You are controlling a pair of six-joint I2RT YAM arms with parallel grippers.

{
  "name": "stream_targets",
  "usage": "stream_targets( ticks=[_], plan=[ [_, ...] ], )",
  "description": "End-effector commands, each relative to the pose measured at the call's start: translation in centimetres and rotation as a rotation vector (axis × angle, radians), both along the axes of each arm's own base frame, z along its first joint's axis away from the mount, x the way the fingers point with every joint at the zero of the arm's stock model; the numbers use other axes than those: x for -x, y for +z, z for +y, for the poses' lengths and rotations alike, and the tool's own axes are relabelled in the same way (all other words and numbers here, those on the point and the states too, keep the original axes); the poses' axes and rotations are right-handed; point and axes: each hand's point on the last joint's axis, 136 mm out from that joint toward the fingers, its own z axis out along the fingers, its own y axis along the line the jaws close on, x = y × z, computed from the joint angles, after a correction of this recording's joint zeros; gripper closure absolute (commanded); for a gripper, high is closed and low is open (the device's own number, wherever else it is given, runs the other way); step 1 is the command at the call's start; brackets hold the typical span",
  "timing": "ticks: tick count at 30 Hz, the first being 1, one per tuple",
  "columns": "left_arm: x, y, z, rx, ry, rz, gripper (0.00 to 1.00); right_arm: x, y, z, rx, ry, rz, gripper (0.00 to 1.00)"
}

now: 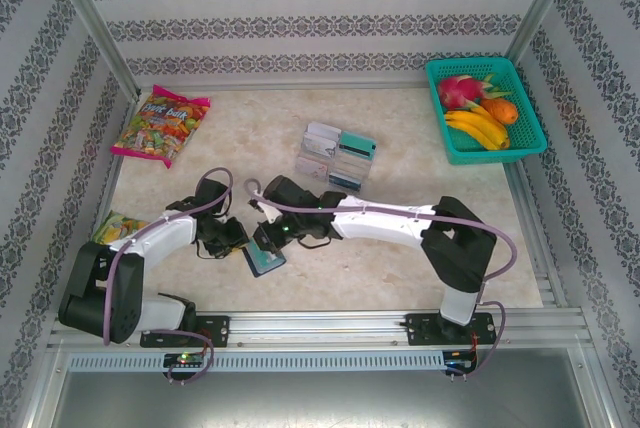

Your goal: Put the credit cards into the card holder

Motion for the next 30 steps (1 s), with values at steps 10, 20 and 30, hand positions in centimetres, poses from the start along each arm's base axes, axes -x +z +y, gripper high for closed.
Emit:
stream_targets(
  ticks=[10, 20, 30],
  plan=[
    [-4.3, 3.8, 2.3, -0.047, 0.062, -0.127, 0.77, 1.1, -2.7, 2.7, -0.036, 0.012, 0.119, 0.88],
    [-7.3, 7.3, 3.7, 0.01, 0.108, -0.213, 0.77, 0.5, -5.5, 3.1, 0.003, -0.007, 0.129, 0.88],
    [-5.1, 5.3, 2.9, 0.059, 0.091, -0.161, 0.77, -0.6, -9.0, 1.4, 0.134, -0.043, 0.098, 0.85]
  ],
)
